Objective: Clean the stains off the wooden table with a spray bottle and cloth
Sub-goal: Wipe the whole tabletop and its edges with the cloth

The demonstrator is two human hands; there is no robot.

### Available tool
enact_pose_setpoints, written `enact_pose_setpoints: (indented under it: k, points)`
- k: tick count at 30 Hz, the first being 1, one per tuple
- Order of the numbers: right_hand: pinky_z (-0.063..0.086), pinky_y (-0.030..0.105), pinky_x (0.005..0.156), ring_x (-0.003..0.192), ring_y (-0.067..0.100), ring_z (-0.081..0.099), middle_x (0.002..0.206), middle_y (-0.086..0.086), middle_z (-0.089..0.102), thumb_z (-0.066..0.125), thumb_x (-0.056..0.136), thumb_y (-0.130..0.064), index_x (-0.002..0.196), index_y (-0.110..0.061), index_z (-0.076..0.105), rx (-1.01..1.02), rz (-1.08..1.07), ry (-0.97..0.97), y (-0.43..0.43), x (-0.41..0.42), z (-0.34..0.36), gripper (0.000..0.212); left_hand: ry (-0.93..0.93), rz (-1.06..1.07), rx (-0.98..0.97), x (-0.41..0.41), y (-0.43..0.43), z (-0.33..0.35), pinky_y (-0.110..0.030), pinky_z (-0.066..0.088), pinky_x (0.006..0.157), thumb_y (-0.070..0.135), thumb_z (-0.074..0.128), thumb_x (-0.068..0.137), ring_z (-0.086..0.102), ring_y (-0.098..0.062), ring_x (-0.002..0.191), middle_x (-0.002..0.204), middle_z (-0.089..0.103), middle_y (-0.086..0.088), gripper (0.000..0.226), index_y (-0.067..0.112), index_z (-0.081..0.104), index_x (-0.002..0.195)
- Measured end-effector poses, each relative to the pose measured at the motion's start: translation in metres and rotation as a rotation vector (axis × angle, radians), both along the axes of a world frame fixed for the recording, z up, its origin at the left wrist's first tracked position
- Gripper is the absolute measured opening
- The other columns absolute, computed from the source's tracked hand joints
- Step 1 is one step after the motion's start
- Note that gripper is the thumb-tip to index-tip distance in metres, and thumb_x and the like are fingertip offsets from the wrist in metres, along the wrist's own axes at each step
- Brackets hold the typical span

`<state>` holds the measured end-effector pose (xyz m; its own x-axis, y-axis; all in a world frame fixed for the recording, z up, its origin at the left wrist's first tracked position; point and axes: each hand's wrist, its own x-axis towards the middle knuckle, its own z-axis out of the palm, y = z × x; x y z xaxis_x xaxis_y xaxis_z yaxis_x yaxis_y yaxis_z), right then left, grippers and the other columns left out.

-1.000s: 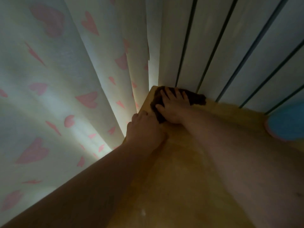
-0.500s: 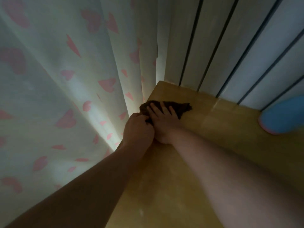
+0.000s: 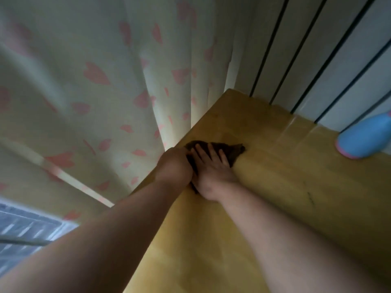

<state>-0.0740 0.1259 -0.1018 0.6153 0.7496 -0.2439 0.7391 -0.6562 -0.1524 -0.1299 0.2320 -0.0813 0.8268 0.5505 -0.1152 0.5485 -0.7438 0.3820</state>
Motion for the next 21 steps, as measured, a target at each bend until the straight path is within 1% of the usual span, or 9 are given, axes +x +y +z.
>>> enact_pose_setpoints:
  k: [2,3,4,6,10,15,19,21]
  points:
    - [-0.009,0.047,0.119,0.147,0.024,-0.015,0.162,-0.007,-0.010,0.017,0.098,-0.053,0.154,-0.026,-0.006,0.004,0.008,0.012,-0.004,-0.019,0.000,0.067,0.051,0.027,0.059,-0.018,-0.003,0.001,-0.025,0.042,0.073,0.009,0.042,0.097,0.060,-0.021,0.089,0.099,0.064,-0.003,0.026,0.014,0.064,0.110]
    - [-0.009,0.048,0.118,0.147,0.024,-0.015,0.162,-0.007,-0.010,0.018,0.098,-0.053,0.154,-0.025,-0.005,0.005,0.009,0.019,-0.006,-0.028,0.000,0.067,0.079,0.041,0.079,-0.026,-0.004,0.002,-0.026,0.043,0.068,0.010,0.043,0.096,0.059,-0.020,0.081,0.090,0.061,-0.001,0.026,0.016,0.066,0.106]
    - [-0.009,0.048,0.118,0.147,0.024,-0.016,0.162,-0.007,-0.010,0.019,0.098,-0.053,0.154,-0.025,-0.005,0.008,0.011,0.024,-0.008,-0.036,0.000,0.068,0.100,0.053,0.094,-0.033,-0.005,0.004,-0.027,0.044,0.065,0.010,0.045,0.094,0.057,-0.019,0.077,0.083,0.058,0.002,0.025,0.018,0.067,0.103]
    - [-0.009,0.048,0.118,0.147,0.025,-0.016,0.162,-0.006,-0.009,0.020,0.098,-0.053,0.154,-0.025,-0.004,0.016,0.015,0.033,-0.011,-0.049,-0.001,0.068,0.127,0.069,0.113,-0.047,-0.008,0.008,-0.028,0.046,0.061,0.010,0.047,0.092,0.057,-0.019,0.074,0.076,0.055,0.004,0.024,0.021,0.067,0.100]
    - [-0.010,0.047,0.118,0.147,0.025,-0.016,0.162,-0.006,-0.008,0.021,0.098,-0.052,0.155,-0.024,-0.002,0.021,0.018,0.045,-0.013,-0.071,0.002,0.067,0.123,0.100,0.103,-0.075,-0.011,0.013,-0.030,0.054,0.063,0.009,0.050,0.088,0.059,-0.020,0.075,0.075,0.058,0.005,0.026,0.025,0.068,0.097]
    - [-0.009,0.046,0.119,0.148,0.024,-0.014,0.162,-0.007,-0.006,0.022,0.099,-0.050,0.155,-0.025,0.001,0.047,0.019,0.058,-0.011,-0.104,0.003,0.065,0.143,0.166,0.096,-0.110,-0.010,0.016,-0.031,0.055,0.061,0.009,0.054,0.085,0.060,-0.021,0.076,0.076,0.060,0.003,0.024,0.025,0.069,0.092]
    - [-0.013,0.045,0.118,0.148,0.023,-0.014,0.162,-0.007,-0.005,0.019,0.100,-0.049,0.155,-0.025,0.002,0.074,0.044,0.079,-0.002,-0.139,0.003,0.062,0.203,0.183,0.089,-0.145,-0.001,0.016,-0.028,0.052,0.059,0.011,0.059,0.080,0.062,-0.020,0.075,0.080,0.065,0.003,0.023,0.026,0.072,0.093]
    - [-0.013,0.045,0.117,0.147,0.022,-0.014,0.162,-0.008,-0.006,0.020,0.100,-0.048,0.155,-0.026,0.003,0.075,0.068,0.082,0.004,-0.157,0.004,0.061,0.212,0.206,0.078,-0.164,0.005,0.018,-0.026,0.048,0.056,0.012,0.059,0.077,0.061,-0.021,0.071,0.076,0.064,0.004,0.021,0.025,0.072,0.089]
